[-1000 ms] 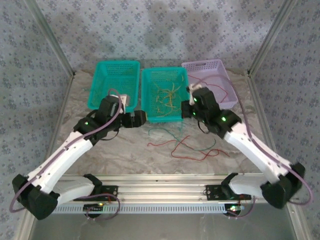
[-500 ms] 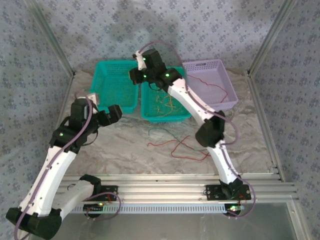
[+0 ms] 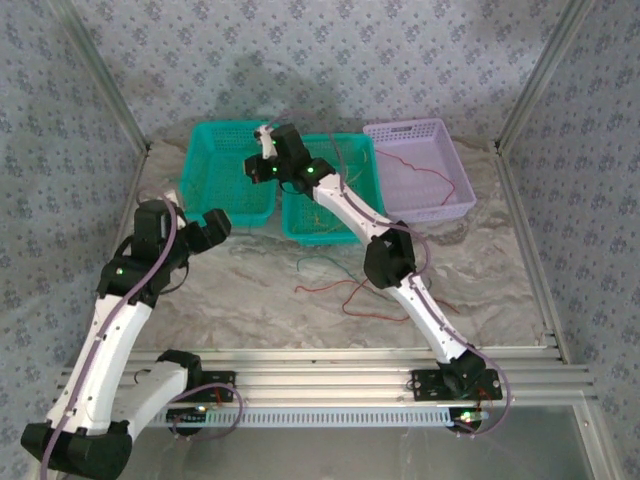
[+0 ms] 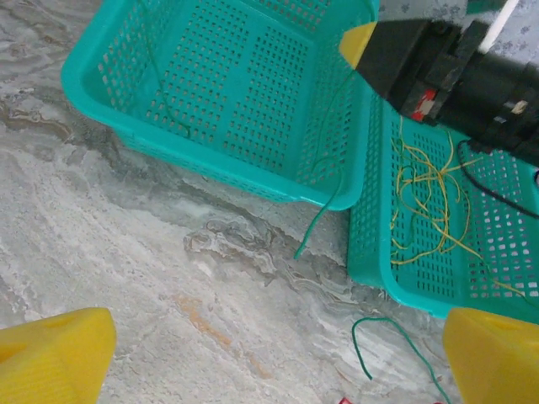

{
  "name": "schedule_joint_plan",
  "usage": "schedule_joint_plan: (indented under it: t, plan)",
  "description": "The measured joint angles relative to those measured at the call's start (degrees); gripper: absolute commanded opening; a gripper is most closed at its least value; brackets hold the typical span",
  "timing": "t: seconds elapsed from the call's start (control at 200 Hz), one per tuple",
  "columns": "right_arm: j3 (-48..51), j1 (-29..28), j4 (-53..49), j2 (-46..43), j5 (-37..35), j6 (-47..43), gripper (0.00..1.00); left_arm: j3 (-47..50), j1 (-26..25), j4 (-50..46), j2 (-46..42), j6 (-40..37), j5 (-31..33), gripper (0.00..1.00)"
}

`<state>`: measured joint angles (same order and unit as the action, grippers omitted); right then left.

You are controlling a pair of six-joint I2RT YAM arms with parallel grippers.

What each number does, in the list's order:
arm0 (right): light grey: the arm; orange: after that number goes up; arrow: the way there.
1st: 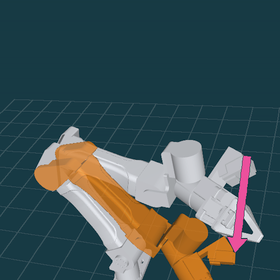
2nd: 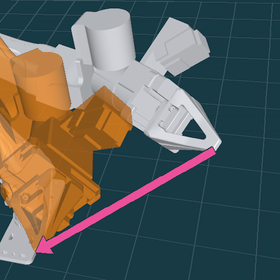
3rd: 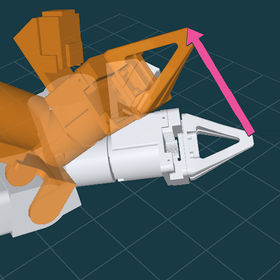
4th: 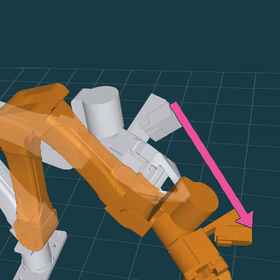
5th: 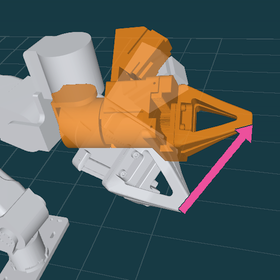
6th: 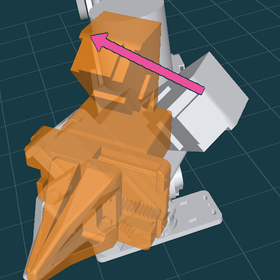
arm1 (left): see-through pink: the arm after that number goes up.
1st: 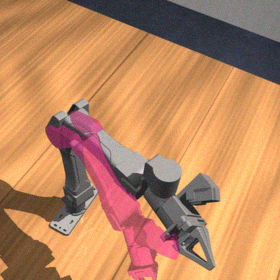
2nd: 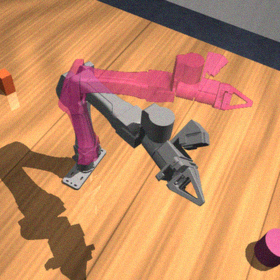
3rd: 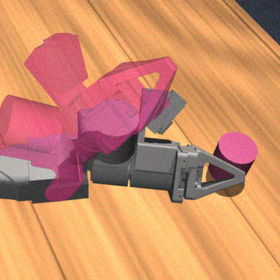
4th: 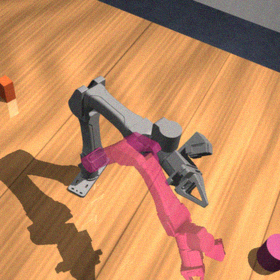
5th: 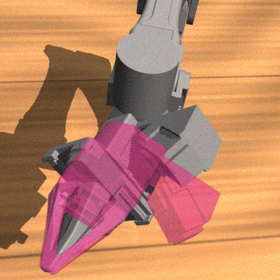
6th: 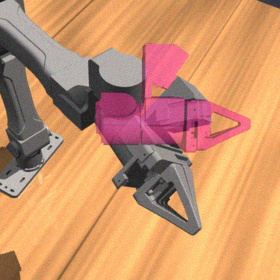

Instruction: Untangle the cables

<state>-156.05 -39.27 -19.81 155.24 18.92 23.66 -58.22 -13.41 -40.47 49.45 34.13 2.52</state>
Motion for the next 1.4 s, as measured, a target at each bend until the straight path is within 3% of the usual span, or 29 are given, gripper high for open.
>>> schedule_joint_plan:
  t: [0.17, 0.3, 0.385, 0.525, 0.754, 0.899, 1.139, 1.404]
  plan:
    - [0.0, 1.2, 1.38, 3.61, -0.31, 1.18, 0.0, 0.0, 0.39, 0.26, 1.66, 1.11, 0.13, 1.0]
    - [-0.39, 1.46, 1.44, 3.98, -2.05, 0.85, 0.26, 0.0, 1.03, 0.87, 3.17, 1.97, 0.11, 1.0]
    - [-1.05, 1.36, 1.55, 3.98, -2.6, -0.22, 0.49, 0.0, 1.7, 1.66, 4.35, 2.67, 0.07, 1.0]
    - [-1.4, 0.85, 1.57, 3.52, -3.15, -1.86, 0.65, -0.04, 3.63, 3.23, 7.43, 3.91, -0.5, 1.0]
    - [-0.92, 0.46, -1.88, -0.31, -4.17, -4.52, 0.7, -2.58, 10.32, 4.96, 15.85, 7.19, -2.19, 0.99]
    - [4.85, 0.76, -2.71, -9.55, -4.11, -6.05, 0.72, -5.7, 16.26, 6.91, 21.4, 11.08, -3.58, 0.99]
    - [24.72, 1.03, -0.07, -32.13, -4.68, -11.37, 0.74, -15.02, 24.09, 8.09, 34.91, 14.36, -5.03, 0.98]
    - [46.6, 0.2, 2.27, -49.48, -7.69, -16.72, 0.74, -26.05, 28.74, 8.81, 50.75, 14.36, -4.15, 0.91]
